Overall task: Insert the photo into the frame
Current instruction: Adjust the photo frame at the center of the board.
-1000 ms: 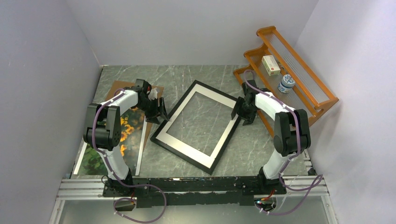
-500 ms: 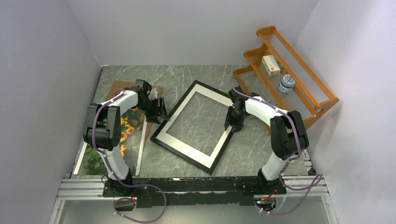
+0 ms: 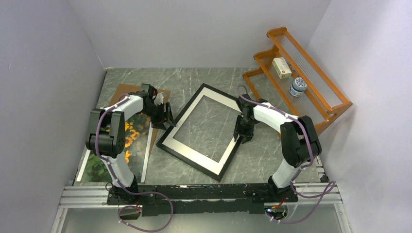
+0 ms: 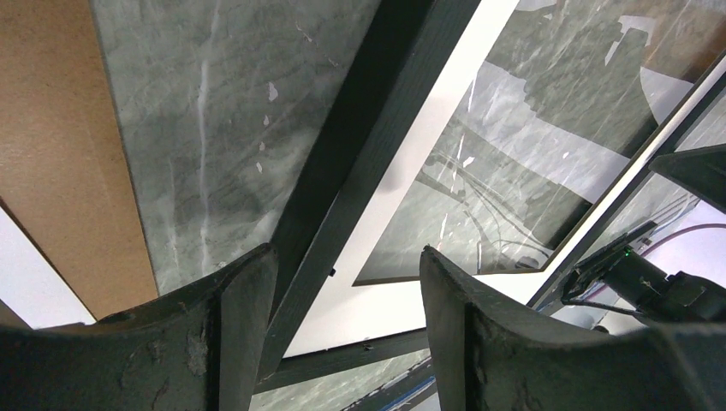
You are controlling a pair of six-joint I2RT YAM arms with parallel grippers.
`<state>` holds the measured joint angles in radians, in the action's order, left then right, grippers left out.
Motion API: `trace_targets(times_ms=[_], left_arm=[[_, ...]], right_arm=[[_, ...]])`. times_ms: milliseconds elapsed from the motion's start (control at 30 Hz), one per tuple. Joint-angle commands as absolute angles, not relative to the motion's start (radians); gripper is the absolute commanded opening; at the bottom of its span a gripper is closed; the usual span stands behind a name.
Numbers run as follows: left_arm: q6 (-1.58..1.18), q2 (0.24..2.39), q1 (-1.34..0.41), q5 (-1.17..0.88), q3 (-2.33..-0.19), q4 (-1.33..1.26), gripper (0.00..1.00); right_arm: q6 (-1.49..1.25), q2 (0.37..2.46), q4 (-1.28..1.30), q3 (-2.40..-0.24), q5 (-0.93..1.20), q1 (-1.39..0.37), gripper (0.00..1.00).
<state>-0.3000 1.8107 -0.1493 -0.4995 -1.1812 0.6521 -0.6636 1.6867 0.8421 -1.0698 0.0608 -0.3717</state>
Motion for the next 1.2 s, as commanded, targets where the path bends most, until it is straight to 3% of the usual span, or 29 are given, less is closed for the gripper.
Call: trace_targets(times_ms=[0, 300, 567, 1167], left_arm=[[-0.291, 1.766, -0.15, -0.518, -1.172, 0.637, 0.67], [-0.291, 1.765, -0.15, -0.522, -1.169, 0.635, 0.67], [-0.293, 1.764, -0.15, -0.522, -1.164, 0.634, 0.67], [-0.292, 1.779, -0.15, -0.523, -1.164, 0.633, 0.67]], right_arm=[[-0.684, 1.687, 0.865, -1.072, 0.022, -0.384, 0.43], [-0.712, 1.721, 0.876, -1.111, -0.053, -0.383, 0.42], [-0.72, 1.731, 0.875, -1.123, -0.076, -0.383, 0.51], [-0.69, 1.732, 0.842, -1.128, -0.032, -0.379, 0.0]])
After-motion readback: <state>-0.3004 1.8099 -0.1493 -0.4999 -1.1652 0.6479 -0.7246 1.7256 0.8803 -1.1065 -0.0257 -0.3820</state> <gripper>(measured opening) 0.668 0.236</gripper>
